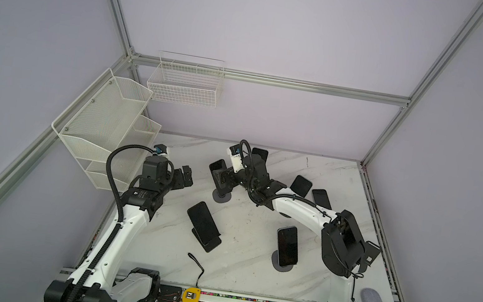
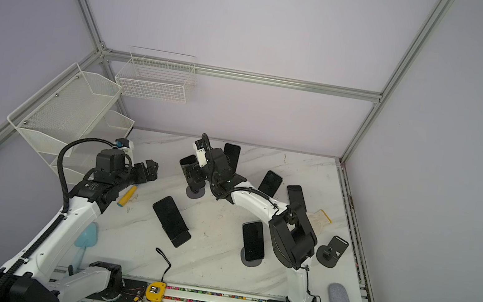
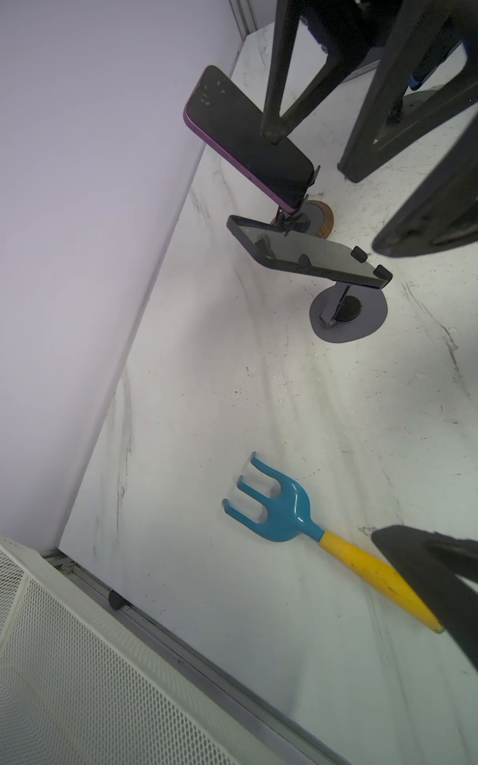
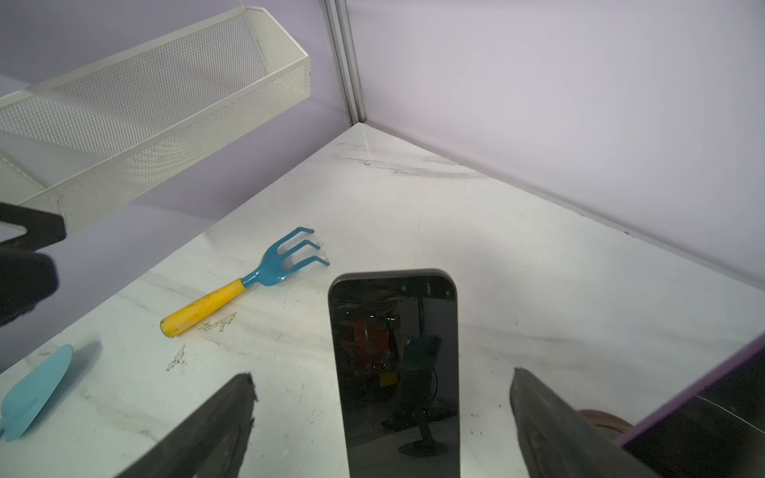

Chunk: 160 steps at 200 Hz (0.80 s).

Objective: Remove the phone from the phone stand

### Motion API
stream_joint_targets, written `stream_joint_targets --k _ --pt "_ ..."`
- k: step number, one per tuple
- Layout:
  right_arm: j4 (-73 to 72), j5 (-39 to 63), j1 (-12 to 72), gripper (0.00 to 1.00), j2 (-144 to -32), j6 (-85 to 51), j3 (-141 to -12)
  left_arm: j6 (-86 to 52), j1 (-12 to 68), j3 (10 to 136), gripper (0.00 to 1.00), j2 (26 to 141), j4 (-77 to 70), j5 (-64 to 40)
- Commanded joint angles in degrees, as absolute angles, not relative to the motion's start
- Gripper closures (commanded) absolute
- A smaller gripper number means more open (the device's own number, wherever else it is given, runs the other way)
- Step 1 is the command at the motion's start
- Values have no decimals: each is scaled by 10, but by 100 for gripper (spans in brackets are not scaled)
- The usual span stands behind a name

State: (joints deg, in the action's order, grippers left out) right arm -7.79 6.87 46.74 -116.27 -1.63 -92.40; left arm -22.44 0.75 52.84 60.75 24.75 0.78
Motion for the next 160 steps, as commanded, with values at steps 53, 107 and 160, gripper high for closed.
stream_joint_targets --k 53,107,160 --pt "-10 95 467 3 -1250 3 -1064 -225 0 555 0 609 233 -41" --pt "26 71 466 3 -1280 30 -1103 -229 0 544 0 611 235 -50" --pt "95 80 466 4 -1324 45 -1163 -229 1 550 0 613 239 -49"
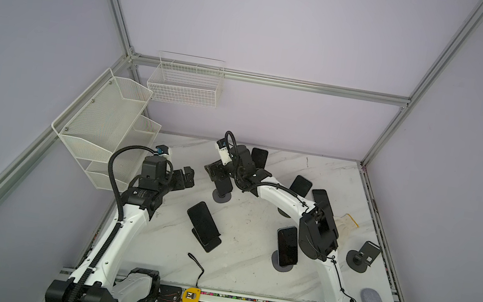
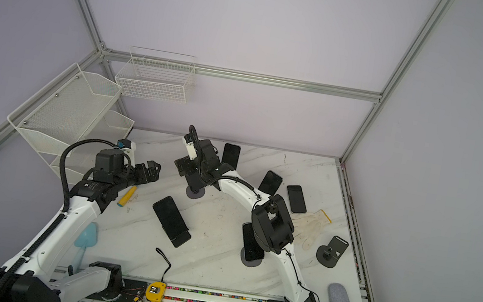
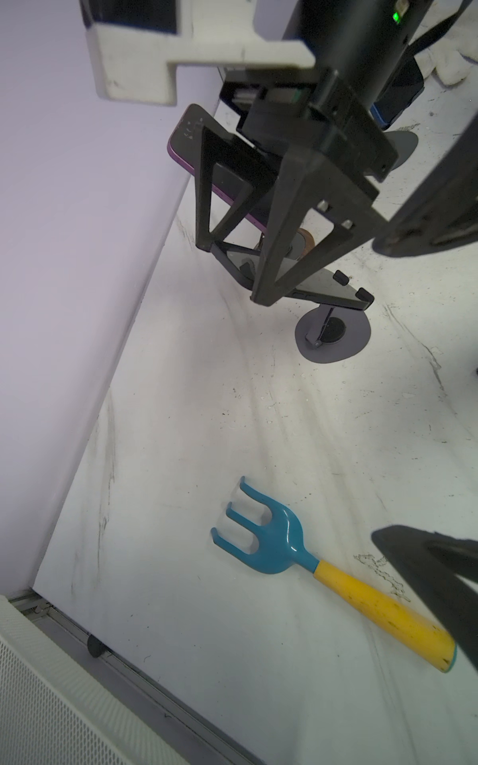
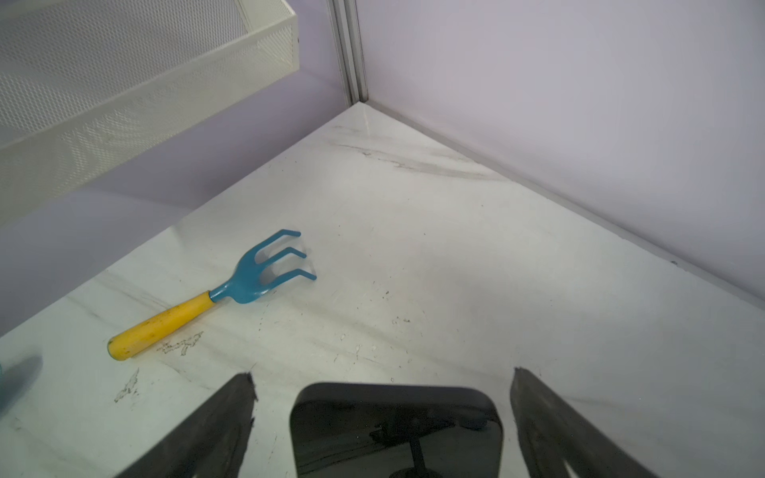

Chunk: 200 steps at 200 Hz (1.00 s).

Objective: Remove the phone from the phone stand

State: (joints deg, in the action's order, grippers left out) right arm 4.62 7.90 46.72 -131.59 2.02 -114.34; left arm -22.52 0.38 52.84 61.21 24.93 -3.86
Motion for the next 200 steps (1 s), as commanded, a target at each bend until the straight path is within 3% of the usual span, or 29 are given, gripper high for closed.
stream_joint_targets --k 1,116,200 --pt "96 80 465 4 -1324 46 -1163 -229 1 550 0 613 239 -50" --pt "145 86 458 18 -1354 23 -1213 -224 4 567 0 630 238 -52" --pt "103 101 458 29 -1334 2 -1163 -236 4 565 0 634 233 -76"
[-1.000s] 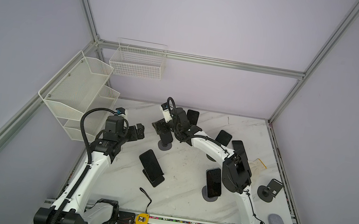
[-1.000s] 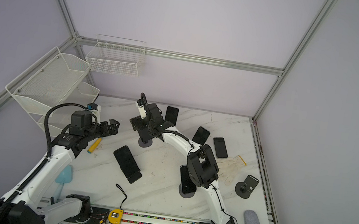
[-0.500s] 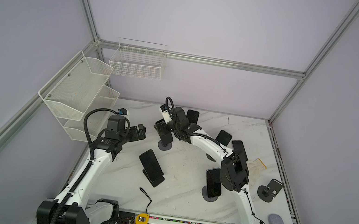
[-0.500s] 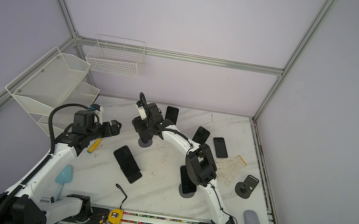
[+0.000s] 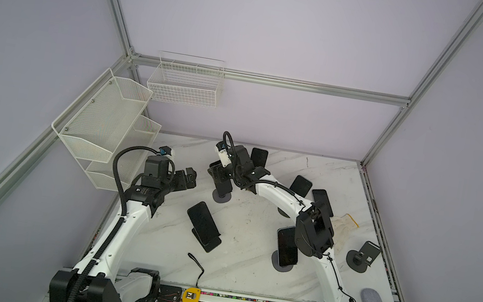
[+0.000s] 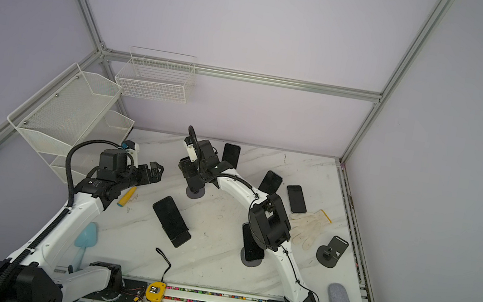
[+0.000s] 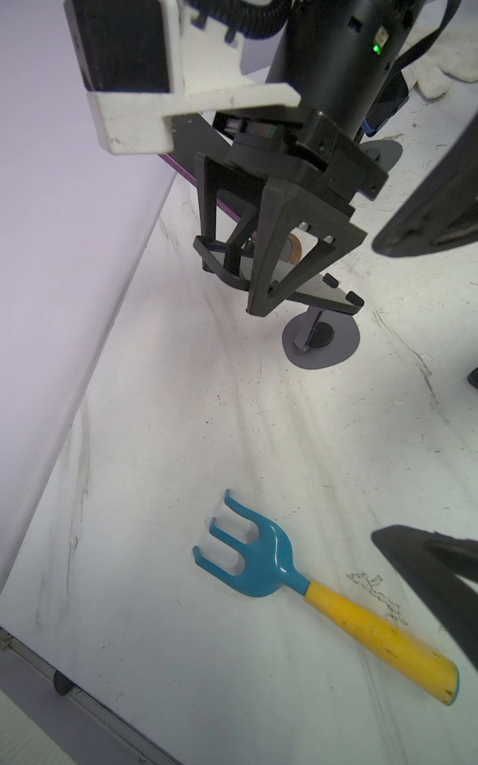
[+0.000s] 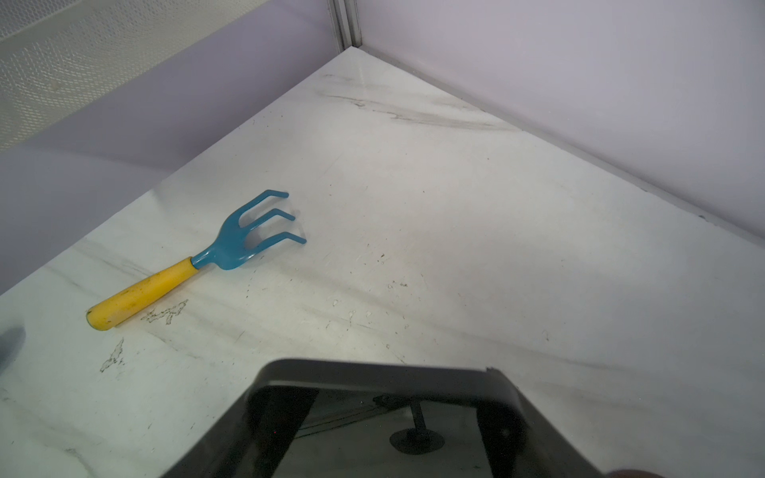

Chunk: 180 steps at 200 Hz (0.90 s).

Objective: Remove the phone from the phone stand

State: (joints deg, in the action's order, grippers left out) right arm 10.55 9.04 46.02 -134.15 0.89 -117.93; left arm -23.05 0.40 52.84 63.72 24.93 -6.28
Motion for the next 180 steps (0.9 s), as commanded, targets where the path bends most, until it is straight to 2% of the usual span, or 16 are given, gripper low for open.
stream_joint_targets --k 1,72,180 --pt "104 100 458 29 -1334 1 -1164 -236 5 565 0 634 233 -76" --pt "85 100 458 36 -1304 -9 -1145 -229 4 589 0 648 244 -79" --pt "27 105 458 38 -1234 -38 -1117 -250 4 611 0 635 236 -95"
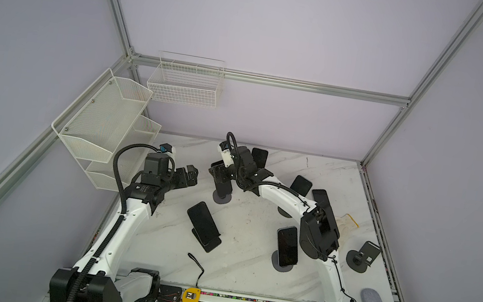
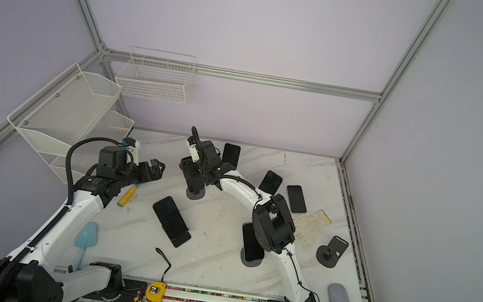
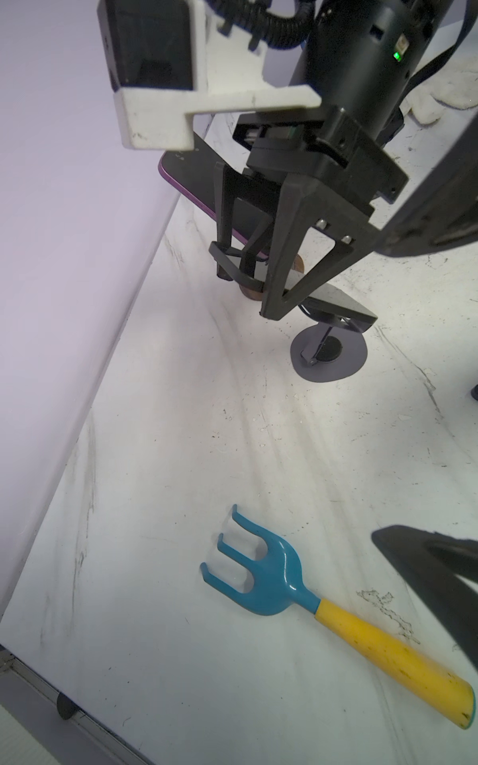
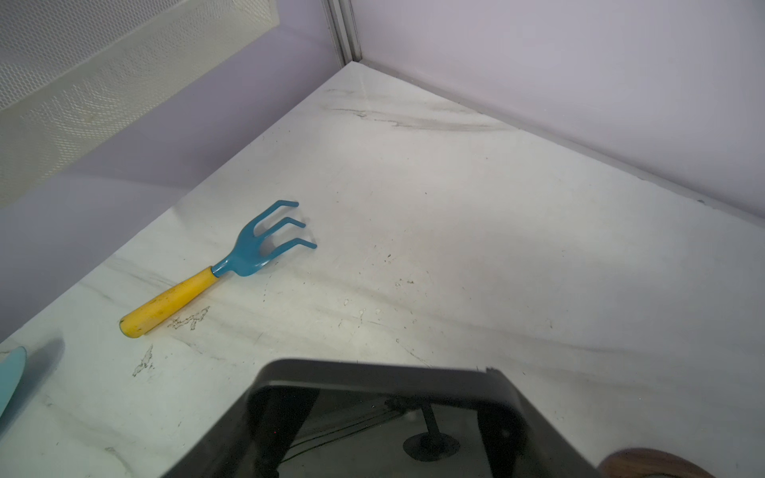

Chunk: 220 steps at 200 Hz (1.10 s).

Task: Remove the phone from the phone stand
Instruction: Remove the phone from the phone stand, then place the phone at the center of the table.

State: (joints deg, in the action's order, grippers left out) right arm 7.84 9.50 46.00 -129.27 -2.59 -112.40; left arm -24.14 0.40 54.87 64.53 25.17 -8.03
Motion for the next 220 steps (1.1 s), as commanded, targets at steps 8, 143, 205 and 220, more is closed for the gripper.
stream_joint_targets --k 8,143,205,220 --pt "28 105 458 38 -1229 -39 -1117 -254 4 609 0 634 234 -93" --pt "59 101 465 39 -1064 -16 -901 -278 7 616 0 651 212 -143" --pt "100 98 486 40 -1060 -5 -851 -312 10 617 0 673 198 -129" --pt "114 91 495 40 -1067 3 -847 -313 10 619 0 675 197 -128"
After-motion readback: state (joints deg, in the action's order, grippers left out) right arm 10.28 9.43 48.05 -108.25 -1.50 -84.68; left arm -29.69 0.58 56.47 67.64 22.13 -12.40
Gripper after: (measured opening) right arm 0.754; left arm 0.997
